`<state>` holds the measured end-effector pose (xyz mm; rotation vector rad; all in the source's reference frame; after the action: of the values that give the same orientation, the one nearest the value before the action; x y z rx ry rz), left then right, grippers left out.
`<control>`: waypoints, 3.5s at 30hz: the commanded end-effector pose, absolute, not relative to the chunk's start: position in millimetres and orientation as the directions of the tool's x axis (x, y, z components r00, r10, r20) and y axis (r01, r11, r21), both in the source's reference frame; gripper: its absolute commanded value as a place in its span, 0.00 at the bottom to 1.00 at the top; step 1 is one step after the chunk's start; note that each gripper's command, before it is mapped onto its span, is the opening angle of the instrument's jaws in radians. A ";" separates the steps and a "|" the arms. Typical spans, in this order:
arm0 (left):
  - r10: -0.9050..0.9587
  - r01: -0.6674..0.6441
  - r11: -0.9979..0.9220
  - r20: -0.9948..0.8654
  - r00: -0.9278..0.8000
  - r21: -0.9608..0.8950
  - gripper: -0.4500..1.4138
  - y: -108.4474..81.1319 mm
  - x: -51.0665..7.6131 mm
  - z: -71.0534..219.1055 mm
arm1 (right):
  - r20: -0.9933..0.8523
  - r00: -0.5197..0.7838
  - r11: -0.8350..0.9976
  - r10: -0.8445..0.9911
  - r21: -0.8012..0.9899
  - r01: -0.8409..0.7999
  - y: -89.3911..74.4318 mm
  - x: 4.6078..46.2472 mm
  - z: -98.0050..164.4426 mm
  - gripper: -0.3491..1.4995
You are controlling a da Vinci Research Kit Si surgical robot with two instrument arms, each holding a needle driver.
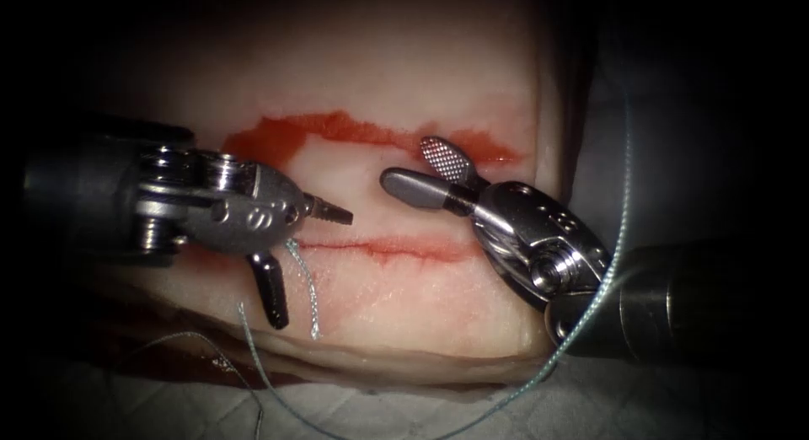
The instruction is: Wound Closure
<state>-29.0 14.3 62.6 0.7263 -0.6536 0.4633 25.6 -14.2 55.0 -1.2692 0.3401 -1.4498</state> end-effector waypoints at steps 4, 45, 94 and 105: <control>0.319 -0.776 0.547 0.778 0.542 0.316 0.48 14.4 -28.5 64.4 | 0.501 0.205 -0.335 -0.841 -0.779 0.530 -14.5 26.6 55.2 0.94; 0.561 -0.893 0.430 0.735 0.380 0.133 0.00 9.4 -28.9 72.0 | 0.494 0.209 -0.327 -0.844 -0.783 0.530 -15.3 26.9 53.9 0.92; -0.037 -0.610 0.657 0.828 0.559 0.442 0.69 15.5 -26.8 72.6 | 0.499 0.106 -0.376 -0.860 -0.760 0.530 -21.0 28.0 56.1 0.77; 0.260 -0.691 0.631 0.744 0.616 0.352 0.52 13.0 -31.9 70.6 | 0.492 0.097 -0.379 -0.865 -0.768 0.516 -20.6 24.9 55.5 0.84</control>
<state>-31.2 12.8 70.3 0.6747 -0.6711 0.6055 24.2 -20.5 55.0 -1.2298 0.4021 -1.5527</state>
